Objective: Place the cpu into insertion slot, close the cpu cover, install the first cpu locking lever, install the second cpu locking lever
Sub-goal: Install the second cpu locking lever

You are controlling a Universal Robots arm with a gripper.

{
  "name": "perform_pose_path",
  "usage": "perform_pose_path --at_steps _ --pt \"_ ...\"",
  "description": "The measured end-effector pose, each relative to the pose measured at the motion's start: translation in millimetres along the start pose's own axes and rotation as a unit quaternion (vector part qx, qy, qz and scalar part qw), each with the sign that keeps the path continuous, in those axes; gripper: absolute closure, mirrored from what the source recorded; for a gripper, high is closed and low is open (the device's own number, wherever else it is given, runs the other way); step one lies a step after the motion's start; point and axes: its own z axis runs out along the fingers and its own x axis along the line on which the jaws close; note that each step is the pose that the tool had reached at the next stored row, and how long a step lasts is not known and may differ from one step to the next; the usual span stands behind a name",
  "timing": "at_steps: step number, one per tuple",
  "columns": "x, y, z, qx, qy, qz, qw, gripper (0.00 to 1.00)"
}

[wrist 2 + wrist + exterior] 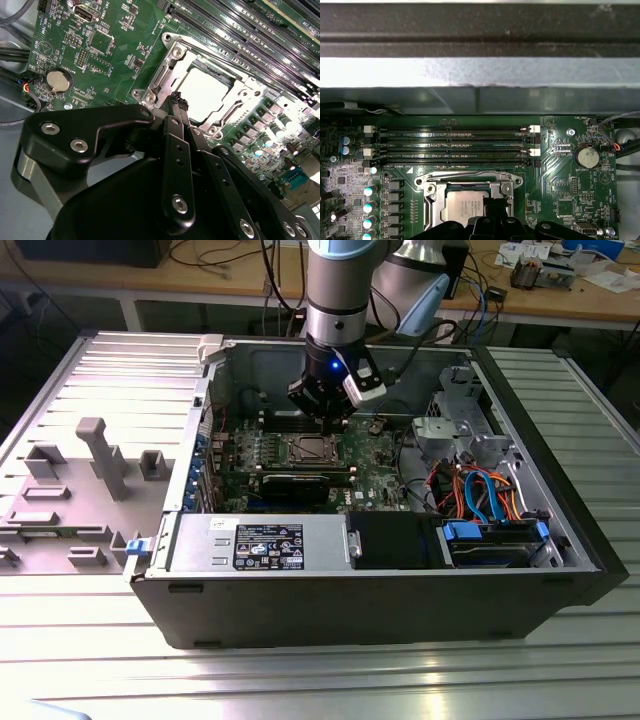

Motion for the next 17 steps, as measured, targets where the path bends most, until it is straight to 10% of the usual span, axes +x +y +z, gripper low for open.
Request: perform_pose_path --at_steps 13,17 --pt "-0.5 -0.4 -17.6 0.0000 0.0008 0.000 1.00000 0.89" --pt "-0.4 -7.7 -17.9 -0.0048 0.0018 0.000 0.99999 0.89"
